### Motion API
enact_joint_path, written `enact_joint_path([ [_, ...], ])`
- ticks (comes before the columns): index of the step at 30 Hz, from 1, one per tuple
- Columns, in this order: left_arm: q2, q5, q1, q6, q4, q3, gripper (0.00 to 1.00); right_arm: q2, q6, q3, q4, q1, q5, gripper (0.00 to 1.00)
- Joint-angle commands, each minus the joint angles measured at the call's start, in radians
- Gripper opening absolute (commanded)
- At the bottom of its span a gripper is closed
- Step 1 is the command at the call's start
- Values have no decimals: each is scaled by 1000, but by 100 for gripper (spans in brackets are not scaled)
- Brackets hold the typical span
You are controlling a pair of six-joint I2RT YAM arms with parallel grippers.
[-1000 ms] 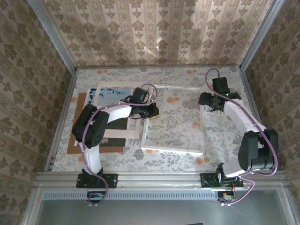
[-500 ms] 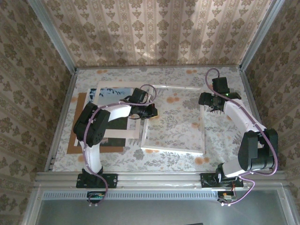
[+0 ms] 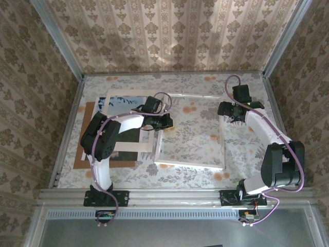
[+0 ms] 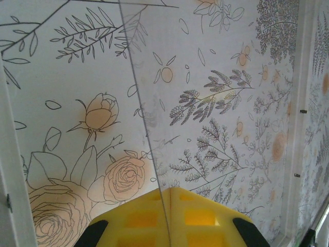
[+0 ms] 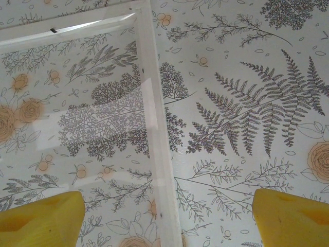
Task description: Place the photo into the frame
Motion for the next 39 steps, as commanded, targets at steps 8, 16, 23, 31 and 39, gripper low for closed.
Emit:
enact_joint_path([
  [8,16,-4,9,25,-23,6,0,9,-19,6,-6,8,11,86],
  [16,5,-6,17,26,-23,-10,0,10,-19,6,-6,8,10,86],
  [23,-1,-7,22,25,-22,-22,0,10,-19,6,-8,8,11,86],
  [31,-2,-4,31,28,-22,-26,0,10,-20,7,-8,8,13,86],
  [39,-2,-4,32,28,-22,-29,0,12,-20,7,-8,10,13,86],
])
